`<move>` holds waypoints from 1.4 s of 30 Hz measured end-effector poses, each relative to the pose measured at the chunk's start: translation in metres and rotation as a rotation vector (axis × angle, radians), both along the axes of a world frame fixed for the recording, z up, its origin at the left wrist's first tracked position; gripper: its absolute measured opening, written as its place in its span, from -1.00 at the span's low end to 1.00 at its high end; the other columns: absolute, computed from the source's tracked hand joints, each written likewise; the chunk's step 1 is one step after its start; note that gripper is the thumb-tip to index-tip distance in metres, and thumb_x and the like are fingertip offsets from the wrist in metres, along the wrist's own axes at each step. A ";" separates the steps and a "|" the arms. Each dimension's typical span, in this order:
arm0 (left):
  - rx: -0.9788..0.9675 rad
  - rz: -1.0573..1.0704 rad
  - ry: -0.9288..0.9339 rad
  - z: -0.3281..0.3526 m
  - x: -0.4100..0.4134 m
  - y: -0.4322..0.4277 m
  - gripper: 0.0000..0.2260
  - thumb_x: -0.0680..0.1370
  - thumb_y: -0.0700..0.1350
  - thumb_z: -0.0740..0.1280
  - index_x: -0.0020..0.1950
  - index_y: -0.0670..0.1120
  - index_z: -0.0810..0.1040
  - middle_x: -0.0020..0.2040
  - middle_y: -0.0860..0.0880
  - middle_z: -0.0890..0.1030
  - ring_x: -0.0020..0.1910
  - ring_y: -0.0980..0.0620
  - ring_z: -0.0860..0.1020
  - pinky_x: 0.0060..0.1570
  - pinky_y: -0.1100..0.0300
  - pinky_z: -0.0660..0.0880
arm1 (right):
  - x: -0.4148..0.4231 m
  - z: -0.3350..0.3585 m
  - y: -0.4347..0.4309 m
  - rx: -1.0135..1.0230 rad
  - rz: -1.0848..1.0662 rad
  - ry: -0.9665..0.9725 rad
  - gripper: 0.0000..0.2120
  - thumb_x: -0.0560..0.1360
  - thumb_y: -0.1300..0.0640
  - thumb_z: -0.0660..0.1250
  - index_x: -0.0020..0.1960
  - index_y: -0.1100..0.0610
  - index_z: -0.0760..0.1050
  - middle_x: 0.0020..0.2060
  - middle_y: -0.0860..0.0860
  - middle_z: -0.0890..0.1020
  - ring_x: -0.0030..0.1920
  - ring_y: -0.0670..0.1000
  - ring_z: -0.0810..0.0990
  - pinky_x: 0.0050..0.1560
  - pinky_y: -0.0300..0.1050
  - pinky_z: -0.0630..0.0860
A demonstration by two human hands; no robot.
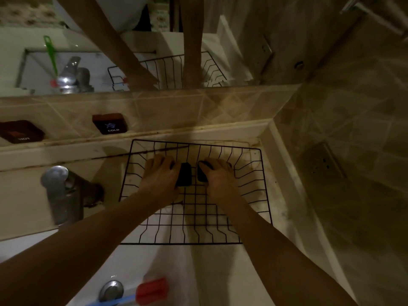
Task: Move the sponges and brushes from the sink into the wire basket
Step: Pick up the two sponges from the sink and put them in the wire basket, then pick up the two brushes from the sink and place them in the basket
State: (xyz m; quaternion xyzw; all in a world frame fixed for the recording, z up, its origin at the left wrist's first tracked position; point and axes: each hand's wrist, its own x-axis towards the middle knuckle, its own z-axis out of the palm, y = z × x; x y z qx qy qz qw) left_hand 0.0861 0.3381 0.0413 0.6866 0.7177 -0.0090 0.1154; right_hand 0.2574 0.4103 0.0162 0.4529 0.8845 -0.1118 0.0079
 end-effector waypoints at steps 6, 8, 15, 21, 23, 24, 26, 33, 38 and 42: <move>0.007 -0.004 0.011 -0.006 0.012 0.004 -0.41 0.41 -0.01 0.39 0.41 -0.06 0.32 0.36 -0.13 0.39 0.37 -0.22 0.23 0.37 -0.13 0.19 | 0.010 -0.002 -0.009 0.051 -0.108 -0.015 -0.42 0.33 0.28 0.47 0.33 0.14 0.46 0.28 0.21 0.50 0.26 0.27 0.45 0.20 0.20 0.50; 0.010 -0.018 0.008 -0.008 0.016 0.007 -0.40 0.42 -0.02 0.40 0.42 -0.06 0.31 0.37 -0.12 0.39 0.36 -0.22 0.24 0.34 -0.13 0.22 | 0.015 -0.003 -0.010 0.068 -0.143 -0.008 -0.46 0.30 0.28 0.51 0.27 0.14 0.51 0.22 0.20 0.55 0.20 0.26 0.50 0.11 0.17 0.57; 0.018 -0.029 0.016 -0.014 0.031 0.018 -0.42 0.45 -0.07 0.35 0.44 -0.06 0.26 0.43 -0.10 0.34 0.39 -0.24 0.21 0.39 -0.16 0.18 | 0.025 -0.007 -0.014 0.107 -0.207 0.082 -0.50 0.22 0.36 0.53 0.14 0.17 0.59 0.10 0.22 0.63 0.09 0.27 0.59 -0.05 0.12 0.64; 0.020 -0.015 0.042 -0.021 0.032 0.020 -0.40 0.47 -0.10 0.35 0.47 -0.07 0.23 0.45 -0.10 0.31 0.37 -0.24 0.22 0.34 -0.13 0.22 | 0.030 -0.009 -0.018 0.120 -0.199 0.098 -0.47 0.22 0.39 0.52 0.17 0.17 0.58 0.13 0.22 0.62 0.14 0.26 0.57 0.02 0.12 0.63; 0.028 -0.014 0.048 -0.022 0.033 0.020 -0.40 0.45 -0.12 0.38 0.46 -0.07 0.26 0.44 -0.11 0.33 0.36 -0.25 0.25 0.31 -0.15 0.25 | 0.031 -0.007 -0.021 0.107 -0.212 0.101 -0.49 0.27 0.37 0.49 0.21 0.16 0.56 0.17 0.20 0.60 0.19 0.25 0.54 0.08 0.12 0.61; 0.036 -0.010 0.043 -0.022 0.033 0.019 -0.40 0.45 -0.13 0.39 0.45 -0.06 0.28 0.43 -0.11 0.34 0.35 -0.24 0.26 0.30 -0.15 0.27 | 0.030 -0.005 -0.022 0.095 -0.215 0.106 -0.49 0.30 0.37 0.48 0.23 0.16 0.55 0.20 0.20 0.59 0.22 0.24 0.53 0.11 0.13 0.60; 0.050 0.002 0.020 -0.021 0.034 0.017 -0.44 0.45 -0.15 0.38 0.43 -0.06 0.31 0.42 -0.10 0.37 0.35 -0.21 0.29 0.30 -0.12 0.28 | 0.029 -0.002 -0.025 0.065 -0.215 0.115 -0.51 0.36 0.35 0.44 0.27 0.15 0.52 0.24 0.18 0.56 0.26 0.23 0.49 0.16 0.14 0.57; 0.095 0.180 -0.118 0.009 0.030 -0.010 -0.65 0.50 -0.07 0.29 0.28 -0.10 0.45 0.26 -0.13 0.52 0.22 -0.18 0.44 0.16 -0.11 0.45 | 0.023 0.017 -0.046 0.132 -0.167 0.183 -0.69 0.40 0.23 0.41 0.14 0.17 0.59 -0.04 0.12 0.67 -0.02 0.18 0.58 -0.10 0.10 0.62; 0.157 0.195 -0.188 0.052 0.019 -0.063 -0.81 0.54 -0.13 0.23 0.12 -0.12 0.51 0.11 -0.14 0.57 0.03 -0.14 0.54 -0.06 0.04 0.49 | 0.001 0.059 -0.083 0.010 -0.099 0.237 -0.79 0.56 0.10 0.24 0.11 0.16 0.55 -0.04 0.13 0.62 -0.05 0.15 0.58 -0.16 0.06 0.60; 0.132 0.193 -0.224 0.083 0.008 -0.122 -0.76 0.57 -0.08 0.23 0.21 -0.10 0.44 0.14 -0.13 0.53 -0.01 -0.14 0.55 -0.18 0.04 0.49 | -0.020 0.090 -0.134 -0.057 -0.099 0.353 -0.83 0.54 0.07 0.26 -0.18 0.11 0.49 -0.29 0.07 0.60 -0.30 0.07 0.57 -0.35 -0.05 0.53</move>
